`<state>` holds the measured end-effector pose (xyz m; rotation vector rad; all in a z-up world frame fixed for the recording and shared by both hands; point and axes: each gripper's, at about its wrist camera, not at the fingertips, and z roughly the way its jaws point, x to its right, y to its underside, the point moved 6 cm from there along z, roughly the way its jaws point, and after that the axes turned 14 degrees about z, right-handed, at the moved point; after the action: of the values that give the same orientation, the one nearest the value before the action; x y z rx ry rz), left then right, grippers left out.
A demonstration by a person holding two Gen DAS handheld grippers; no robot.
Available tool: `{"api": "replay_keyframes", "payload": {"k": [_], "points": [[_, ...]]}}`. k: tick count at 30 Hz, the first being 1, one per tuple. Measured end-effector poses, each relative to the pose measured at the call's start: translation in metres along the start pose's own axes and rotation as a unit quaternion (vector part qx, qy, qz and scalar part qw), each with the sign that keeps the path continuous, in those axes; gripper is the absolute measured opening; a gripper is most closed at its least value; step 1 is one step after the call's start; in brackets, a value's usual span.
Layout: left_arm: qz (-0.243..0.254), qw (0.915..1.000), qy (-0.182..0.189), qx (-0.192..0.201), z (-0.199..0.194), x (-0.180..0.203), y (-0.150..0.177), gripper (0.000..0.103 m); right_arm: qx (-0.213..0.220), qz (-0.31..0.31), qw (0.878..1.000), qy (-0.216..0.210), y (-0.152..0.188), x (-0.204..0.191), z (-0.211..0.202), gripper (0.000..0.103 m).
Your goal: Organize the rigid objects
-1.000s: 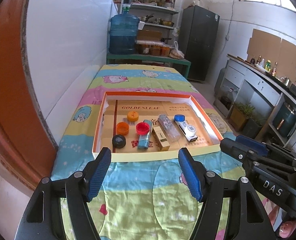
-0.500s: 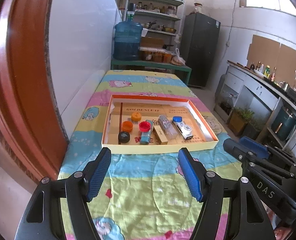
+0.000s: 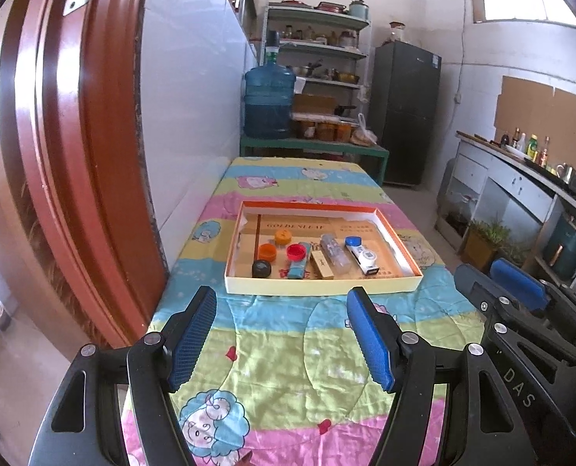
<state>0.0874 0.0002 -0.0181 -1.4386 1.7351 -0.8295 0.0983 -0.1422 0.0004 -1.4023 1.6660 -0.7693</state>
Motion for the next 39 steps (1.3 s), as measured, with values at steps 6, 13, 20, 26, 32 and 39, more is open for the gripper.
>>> {"api": "replay_keyframes", "payload": {"k": [6, 13, 20, 26, 32, 39], "points": [[-0.006, 0.9999, -0.01, -0.001, -0.006, -0.005, 0.001, 0.071, -0.009, 0.015, 1.0, -0.011, 0.002, 0.001, -0.004, 0.039], [-0.006, 0.9999, -0.015, 0.002, -0.011, -0.008, 0.002, 0.071, -0.012, 0.012, 1.0, -0.019, 0.005, -0.006, -0.007, 0.039], [-0.003, 0.9999, -0.015, -0.003, -0.009, -0.007, 0.002, 0.072, -0.022, 0.004, 1.0, -0.022, 0.009, -0.011, -0.004, 0.039], [-0.002, 0.9998, -0.018, -0.006, -0.007, -0.007, 0.003, 0.072, -0.029, 0.004, 0.999, -0.023, 0.01, -0.012, -0.001, 0.039], [0.001, 0.9998, -0.02, -0.008, -0.006, -0.005, 0.004, 0.071, -0.033, 0.003, 0.999, -0.024, 0.011, -0.013, 0.001, 0.039], [0.002, 0.9997, -0.021, -0.009, -0.006, -0.005, 0.004, 0.071, -0.038, 0.006, 0.999, -0.026, 0.012, -0.012, 0.004, 0.039]]}}
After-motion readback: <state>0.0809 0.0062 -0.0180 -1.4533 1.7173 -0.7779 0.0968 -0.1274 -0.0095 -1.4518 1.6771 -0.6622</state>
